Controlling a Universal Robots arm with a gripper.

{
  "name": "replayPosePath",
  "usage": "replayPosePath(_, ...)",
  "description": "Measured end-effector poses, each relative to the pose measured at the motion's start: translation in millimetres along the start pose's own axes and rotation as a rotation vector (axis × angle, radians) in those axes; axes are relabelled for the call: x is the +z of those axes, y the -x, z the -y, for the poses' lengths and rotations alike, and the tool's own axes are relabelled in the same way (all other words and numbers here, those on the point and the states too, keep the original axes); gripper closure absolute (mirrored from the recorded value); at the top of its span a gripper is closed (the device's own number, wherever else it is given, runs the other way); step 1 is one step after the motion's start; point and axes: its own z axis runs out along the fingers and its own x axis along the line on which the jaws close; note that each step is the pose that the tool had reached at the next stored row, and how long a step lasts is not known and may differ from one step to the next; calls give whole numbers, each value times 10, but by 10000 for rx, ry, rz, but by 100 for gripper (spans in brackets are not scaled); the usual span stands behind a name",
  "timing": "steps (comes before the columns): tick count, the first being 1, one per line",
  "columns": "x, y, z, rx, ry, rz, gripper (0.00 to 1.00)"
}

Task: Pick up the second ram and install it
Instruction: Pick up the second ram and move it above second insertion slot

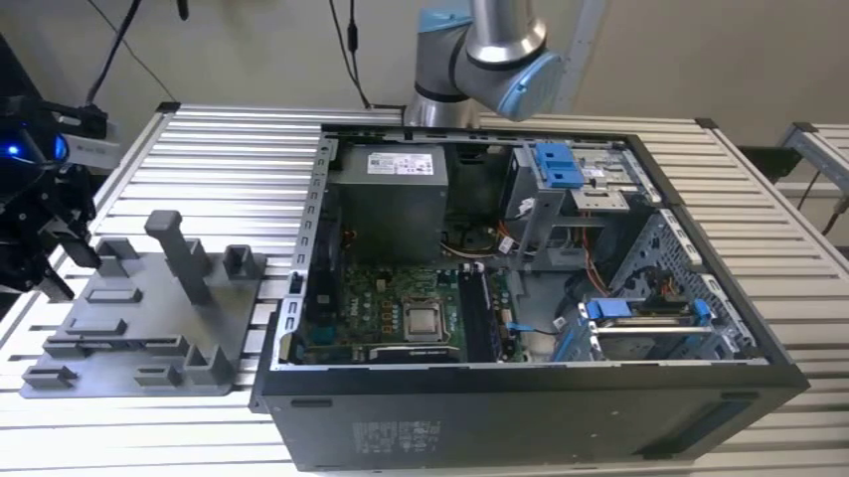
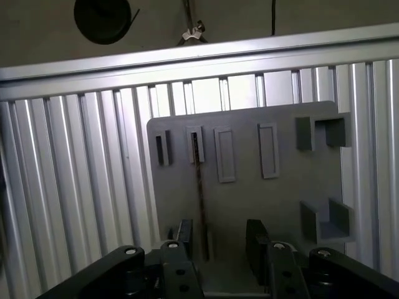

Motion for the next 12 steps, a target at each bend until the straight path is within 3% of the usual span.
replayPosePath(8,140,-3,-4,-11,0,1,52)
replayPosePath(12,214,-42,-3,-26,0,2,52)
